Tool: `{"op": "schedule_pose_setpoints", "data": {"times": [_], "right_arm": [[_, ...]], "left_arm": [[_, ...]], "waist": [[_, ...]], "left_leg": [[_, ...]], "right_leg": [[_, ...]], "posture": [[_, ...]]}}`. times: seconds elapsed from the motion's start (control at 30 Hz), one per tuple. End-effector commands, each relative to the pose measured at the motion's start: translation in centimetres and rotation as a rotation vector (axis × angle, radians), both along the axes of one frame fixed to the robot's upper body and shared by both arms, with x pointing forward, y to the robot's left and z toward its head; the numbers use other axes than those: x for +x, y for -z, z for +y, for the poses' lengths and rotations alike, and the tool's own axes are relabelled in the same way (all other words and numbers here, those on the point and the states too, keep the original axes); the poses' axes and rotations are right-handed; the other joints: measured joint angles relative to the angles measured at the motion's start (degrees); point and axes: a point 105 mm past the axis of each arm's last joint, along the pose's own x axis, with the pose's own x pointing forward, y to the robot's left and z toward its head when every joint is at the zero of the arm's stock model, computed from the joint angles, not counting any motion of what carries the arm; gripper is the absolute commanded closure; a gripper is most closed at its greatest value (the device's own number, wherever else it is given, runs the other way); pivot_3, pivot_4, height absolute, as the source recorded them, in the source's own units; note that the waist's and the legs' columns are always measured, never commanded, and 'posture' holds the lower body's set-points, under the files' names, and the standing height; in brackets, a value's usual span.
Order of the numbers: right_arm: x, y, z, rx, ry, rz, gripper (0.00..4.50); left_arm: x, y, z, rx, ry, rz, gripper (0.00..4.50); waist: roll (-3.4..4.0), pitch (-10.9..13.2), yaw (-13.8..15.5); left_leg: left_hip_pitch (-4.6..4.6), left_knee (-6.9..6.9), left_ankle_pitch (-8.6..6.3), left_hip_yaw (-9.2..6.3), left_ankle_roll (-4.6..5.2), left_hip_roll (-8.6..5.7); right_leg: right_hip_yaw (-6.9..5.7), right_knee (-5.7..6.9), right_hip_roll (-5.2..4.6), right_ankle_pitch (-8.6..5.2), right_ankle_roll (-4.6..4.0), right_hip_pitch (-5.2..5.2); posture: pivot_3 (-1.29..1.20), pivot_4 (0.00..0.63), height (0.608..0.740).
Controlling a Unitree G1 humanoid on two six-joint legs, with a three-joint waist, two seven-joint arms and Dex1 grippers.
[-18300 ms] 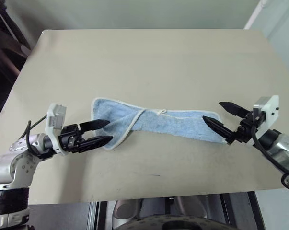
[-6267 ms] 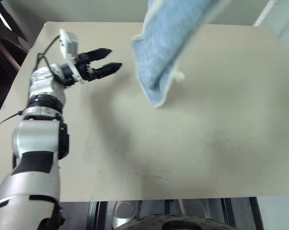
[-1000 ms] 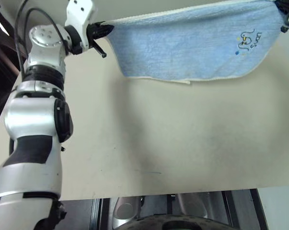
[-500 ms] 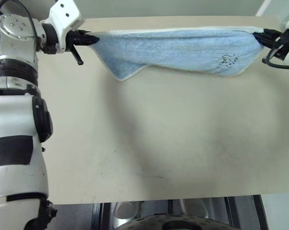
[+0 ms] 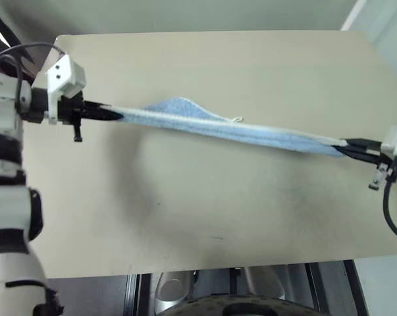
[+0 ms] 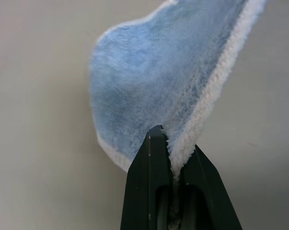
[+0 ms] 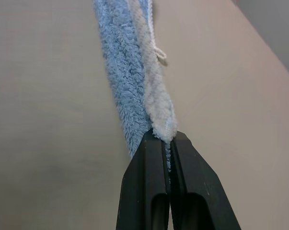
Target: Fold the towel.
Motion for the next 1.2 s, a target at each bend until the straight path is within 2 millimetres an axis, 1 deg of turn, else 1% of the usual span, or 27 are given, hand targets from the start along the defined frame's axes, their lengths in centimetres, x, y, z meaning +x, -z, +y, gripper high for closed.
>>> {"op": "schedule_pose_setpoints", "data": {"times": [0.03, 0.07, 0.13, 0.2, 0.3, 0.37, 0.43, 0.53, 0.7, 0.8, 0.97, 1.03, 1.13, 1.2], "right_arm": [[-0.4, -1.1, -3.6, -0.024, 0.17, -0.014, 4.5], [-0.5, -0.9, -3.8, -0.026, 0.18, -0.01, 4.5], [-0.8, -0.6, -4.3, -0.031, 0.19, -0.002, 4.5], [-0.9, -0.3, -4.5, -0.041, 0.196, 0.004, 4.5], [-1.3, 0.4, -4.4, -0.05, 0.184, 0.02, 4.5], [-1.6, 0.9, -4.0, -0.047, 0.168, 0.037, 4.5], [-1.9, 1.4, -3.8, -0.045, 0.158, 0.058, 4.5], [-2.2, 2.2, -3.7, -0.054, 0.157, 0.09, 4.5], [-2.0, 3.4, -4.0, -0.072, 0.176, 0.155, 4.5], [-0.5, 3.9, -4.2, -0.032, 0.205, 0.16, 4.5], [1.4, 5.1, -4.4, -0.045, 0.202, 0.168, 4.5], [2.3, 5.3, -4.5, -0.05, 0.205, 0.162, 4.5], [4.3, 5.4, -4.0, -0.036, 0.21, 0.129, 4.5], [5.4, 5.5, -3.9, -0.029, 0.22, 0.115, 4.5]], "left_arm": [[-3.6, -0.4, 0.8, -0.014, 0.027, 0.125, 4.48], [-4.2, -0.1, 0.6, -0.018, 0.039, 0.156, 4.48], [-6.0, 0.3, -0.5, -0.038, 0.081, 0.246, 4.48], [-7.3, 0.5, -1.1, -0.038, 0.101, 0.311, 4.48], [-8.4, 0.9, -1.0, -0.009, 0.09, 0.363, 4.48], [-8.7, 1.4, -0.4, 0.026, 0.07, 0.382, 4.48], [-9.0, 1.7, -0.2, 0.019, 0.06, 0.403, 4.48], [-8.6, 2.5, -0.5, -0.005, 0.057, 0.42, 4.48], [-7.5, 4.6, -0.8, -0.02, 0.05, 0.439, 4.48], [-6.0, 5.9, -1.8, -0.048, 0.064, 0.439, 4.48], [-4.1, 7.0, -2.4, 0.01, 0.081, 0.411, 4.48], [-3.6, 7.1, -2.7, 0.018, 0.085, 0.404, 4.48], [-2.5, 7.0, -3.1, 0.014, 0.078, 0.395, 4.48], [-2.0, 7.0, -2.9, 0.016, 0.065, 0.391, 4.48]], "waist": [[-0.03, 0.0, -0.1], [-0.05, 0.0, -0.2], [-0.07, 0.0, -0.1], [-0.08, 0.0, 0.0], [-0.08, 0.0, 0.0], [-0.08, 0.0, 0.0], [-0.08, 0.0, -0.1], [-0.08, 0.0, -0.1], [-0.06, -0.1, 0.0], [-0.05, -0.1, 0.0], [-0.05, -0.1, 0.1], [-0.04, -0.1, 0.1], [-0.04, -0.1, 0.1], [-0.04, -0.1, 0.1]], "left_leg": [[0.23, 0.02, 0.0, -0.03, 0.01, -0.03], [0.45, 0.01, 0.0, -0.04, 0.01, -0.04], [0.87, -0.01, -0.02, -0.1, 0.0, -0.05], [0.93, -0.02, -0.03, -0.15, -0.03, -0.05], [0.94, -0.05, -0.06, -0.2, -0.15, -0.06], [0.92, -0.12, -0.1, -0.24, -0.28, -0.05], [0.91, -0.18, -0.12, -0.28, -0.39, -0.04], [0.88, -0.19, -0.18, -0.31, -0.49, -0.03], [0.75, -0.2, -0.27, -0.32, -0.52, -0.04], [0.7, -0.17, -0.26, -0.3, -0.48, -0.05], [0.54, -0.17, -0.24, -0.32, -0.45, -0.02], [0.51, -0.17, -0.2, -0.31, -0.41, -0.03], [0.56, -0.15, -0.17, -0.3, -0.35, -0.02], [0.57, -0.14, -0.14, -0.29, -0.31, -0.03]], "right_leg": [[0.0, 0.01, 0.01, -0.03, -0.02, 0.25], [0.01, 0.0, 0.02, -0.03, -0.02, 0.42], [0.03, 0.03, 0.03, -0.08, -0.04, 0.82], [0.04, 0.05, 0.03, -0.12, -0.01, 0.87], [0.05, 0.1, 0.05, -0.17, 0.02, 0.81], [0.07, 0.13, 0.12, -0.19, -0.05, 0.72], [0.08, 0.17, 0.16, -0.22, -0.16, 0.65], [0.08, 0.26, 0.19, -0.28, -0.4, 0.56], [0.08, 0.2, 0.18, -0.37, -0.42, 0.45], [0.09, 0.22, 0.17, -0.37, -0.42, 0.4], [0.05, 0.24, 0.17, -0.35, -0.41, 0.26], [0.04, 0.24, 0.16, -0.3, -0.36, 0.23], [0.03, 0.22, 0.15, -0.24, -0.3, 0.31], [0.02, 0.23, 0.12, -0.21, -0.28, 0.32]], "posture": [[0.0, 0.15, 0.733], [0.0, 0.15, 0.733], [0.0, 0.15, 0.733], [0.0, 0.15, 0.733], [0.0, 0.15, 0.733], [0.0, 0.15, 0.733], [0.0, 0.15, 0.733], [0.0, 0.15, 0.733], [0.0, 0.15, 0.733], [0.0, 0.15, 0.733], [0.0, 0.15, 0.733], [0.0, 0.15, 0.733], [0.0, 0.15, 0.733], [0.0, 0.15, 0.733]]}}
